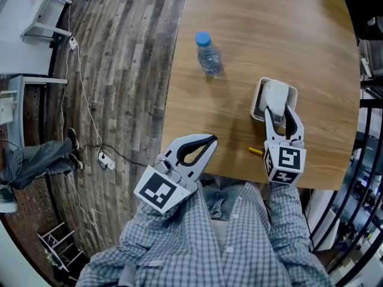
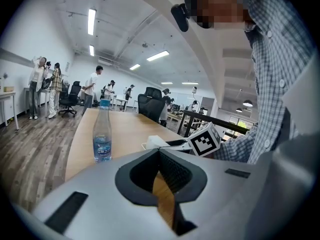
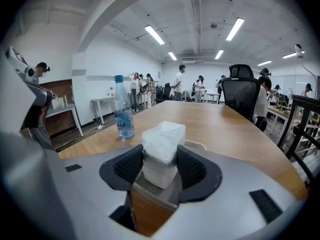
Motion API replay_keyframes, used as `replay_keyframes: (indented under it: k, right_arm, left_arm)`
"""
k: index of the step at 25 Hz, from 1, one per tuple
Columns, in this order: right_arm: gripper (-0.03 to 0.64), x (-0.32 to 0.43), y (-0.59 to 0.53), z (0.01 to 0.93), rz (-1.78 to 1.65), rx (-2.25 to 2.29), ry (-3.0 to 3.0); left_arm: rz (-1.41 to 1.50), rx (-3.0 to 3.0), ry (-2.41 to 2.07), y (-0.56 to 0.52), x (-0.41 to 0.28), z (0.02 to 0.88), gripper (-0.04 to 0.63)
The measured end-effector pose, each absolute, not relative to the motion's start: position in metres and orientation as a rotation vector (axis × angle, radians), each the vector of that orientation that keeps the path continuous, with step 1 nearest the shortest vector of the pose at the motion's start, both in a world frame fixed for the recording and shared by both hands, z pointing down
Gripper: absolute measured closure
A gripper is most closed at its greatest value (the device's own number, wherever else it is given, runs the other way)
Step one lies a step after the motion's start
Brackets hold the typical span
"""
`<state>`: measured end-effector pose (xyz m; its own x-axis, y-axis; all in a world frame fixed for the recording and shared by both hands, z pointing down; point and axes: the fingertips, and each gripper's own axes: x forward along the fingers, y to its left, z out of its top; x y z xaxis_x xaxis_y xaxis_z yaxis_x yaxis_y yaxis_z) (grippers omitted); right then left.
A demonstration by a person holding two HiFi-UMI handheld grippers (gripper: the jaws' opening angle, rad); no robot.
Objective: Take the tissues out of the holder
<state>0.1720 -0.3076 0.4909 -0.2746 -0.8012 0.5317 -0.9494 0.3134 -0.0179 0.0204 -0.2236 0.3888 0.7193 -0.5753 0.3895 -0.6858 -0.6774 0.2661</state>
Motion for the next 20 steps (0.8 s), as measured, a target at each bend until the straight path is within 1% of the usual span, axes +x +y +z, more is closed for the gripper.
replay_keyframes:
  k: [20]
  right_arm:
    - [0.399, 0.178, -0.282, 0.423, 0.356, 1.677, -2.233]
  left_arm:
    - [0.324, 2.641, -0.938, -0.209, 0.015, 0.36, 0.588]
